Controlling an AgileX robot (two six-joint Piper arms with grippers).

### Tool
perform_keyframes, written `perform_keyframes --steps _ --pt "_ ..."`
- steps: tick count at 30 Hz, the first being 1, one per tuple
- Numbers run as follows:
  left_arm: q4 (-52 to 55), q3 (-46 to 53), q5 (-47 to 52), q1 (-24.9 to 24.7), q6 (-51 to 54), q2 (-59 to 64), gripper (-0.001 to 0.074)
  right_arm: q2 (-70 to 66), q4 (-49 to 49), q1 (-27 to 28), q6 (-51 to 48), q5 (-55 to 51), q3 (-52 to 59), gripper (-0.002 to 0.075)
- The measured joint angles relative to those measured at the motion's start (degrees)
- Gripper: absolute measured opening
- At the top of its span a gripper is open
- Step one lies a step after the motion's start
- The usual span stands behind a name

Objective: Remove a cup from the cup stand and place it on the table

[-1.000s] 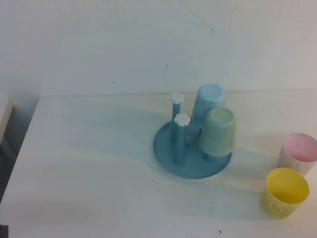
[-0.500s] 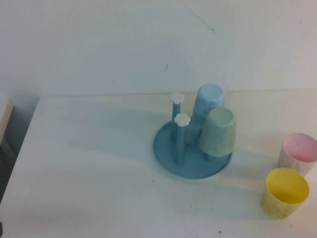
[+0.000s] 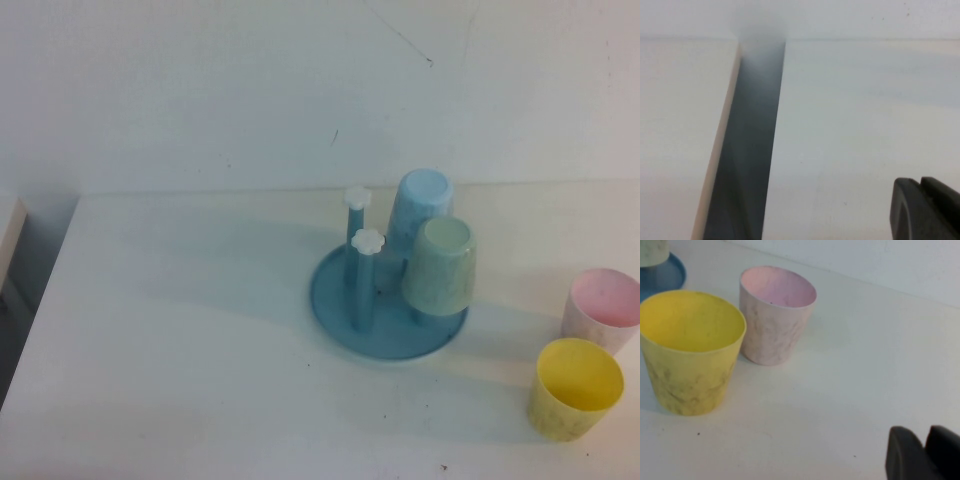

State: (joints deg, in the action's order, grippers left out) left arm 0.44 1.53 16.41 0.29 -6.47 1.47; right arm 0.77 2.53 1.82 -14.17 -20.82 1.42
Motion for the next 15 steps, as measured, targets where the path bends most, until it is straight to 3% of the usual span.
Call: perform_keyframes --steps 15 --pt "-0.4 0.0 1.4 0.0 4.8 -2.0 -0.0002 0.0 0.0 0.0 0.0 0.0 0.0 0.0091"
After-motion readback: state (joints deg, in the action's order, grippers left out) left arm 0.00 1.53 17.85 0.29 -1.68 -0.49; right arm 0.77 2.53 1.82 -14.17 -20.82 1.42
